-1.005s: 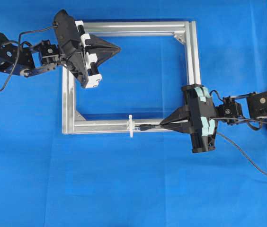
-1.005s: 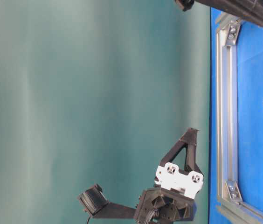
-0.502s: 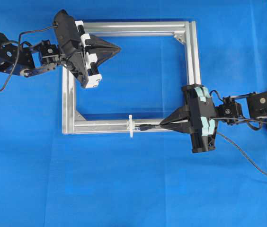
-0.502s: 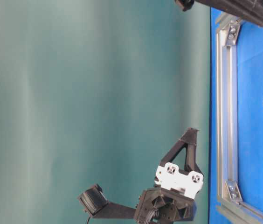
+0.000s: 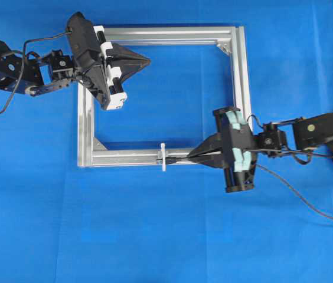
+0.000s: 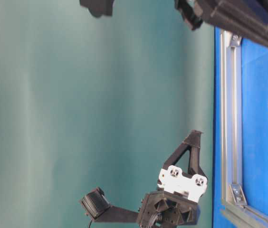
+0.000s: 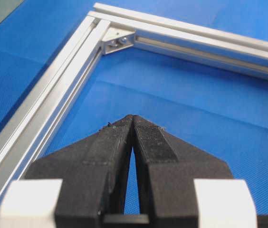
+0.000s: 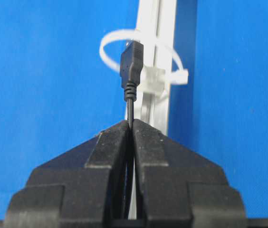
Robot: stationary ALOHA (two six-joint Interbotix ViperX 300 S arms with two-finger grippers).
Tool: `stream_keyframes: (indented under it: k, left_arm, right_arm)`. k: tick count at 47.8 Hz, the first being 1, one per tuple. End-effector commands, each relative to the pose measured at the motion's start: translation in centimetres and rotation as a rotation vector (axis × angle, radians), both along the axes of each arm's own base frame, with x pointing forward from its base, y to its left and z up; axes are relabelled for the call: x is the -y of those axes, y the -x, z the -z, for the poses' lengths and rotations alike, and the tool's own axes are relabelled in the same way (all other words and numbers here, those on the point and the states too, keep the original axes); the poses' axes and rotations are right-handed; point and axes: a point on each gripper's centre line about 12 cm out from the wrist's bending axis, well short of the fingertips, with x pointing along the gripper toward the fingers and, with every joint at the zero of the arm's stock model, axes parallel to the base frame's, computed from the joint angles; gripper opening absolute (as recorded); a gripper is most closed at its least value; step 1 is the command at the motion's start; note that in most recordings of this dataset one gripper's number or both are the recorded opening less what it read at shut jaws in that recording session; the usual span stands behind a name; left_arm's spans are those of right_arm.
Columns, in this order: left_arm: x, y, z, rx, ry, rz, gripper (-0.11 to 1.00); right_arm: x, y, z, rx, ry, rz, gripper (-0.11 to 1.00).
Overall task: Insert the wire through the string loop located in the center.
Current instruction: 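Push the plug leftward through the zip-tie loop with the right gripper, then move the left gripper to the plug emerging from the loop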
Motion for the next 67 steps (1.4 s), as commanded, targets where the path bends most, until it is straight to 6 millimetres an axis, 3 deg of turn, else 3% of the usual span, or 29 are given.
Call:
stream_keyframes:
  k: [1,18,44,54,67]
  left_arm:
    - [0.1,-0.2,-1.4,0.040,-0.011,0.005,0.00]
    - [0.2,-0.2,-1.5,0.041,-0.012,0.007,0.00]
    - [0.6,-0.3,-1.5,0.043,-0.007,0.016,0.00]
    - [2.9,-0.7,-1.4,0.044,0.003,0.076,0.00]
    - [8.2,-1.0,-1.5,0.037,0.011,0.216,0.00]
  right_arm:
    - [-0.1,-1.4,-1.0,0.042,-0.007,0.002,-0.03]
    - [-0.4,-4.1,-1.0,0.063,-0.003,-0.001,-0.03]
    - [-0.4,-4.1,-0.8,0.057,-0.002,0.000,-0.03]
    - [-0.4,-4.1,-0.8,0.055,-0.002,-0.002,-0.03]
    - [-0.4,-4.1,-0.8,0.057,-0.002,0.000,-0.03]
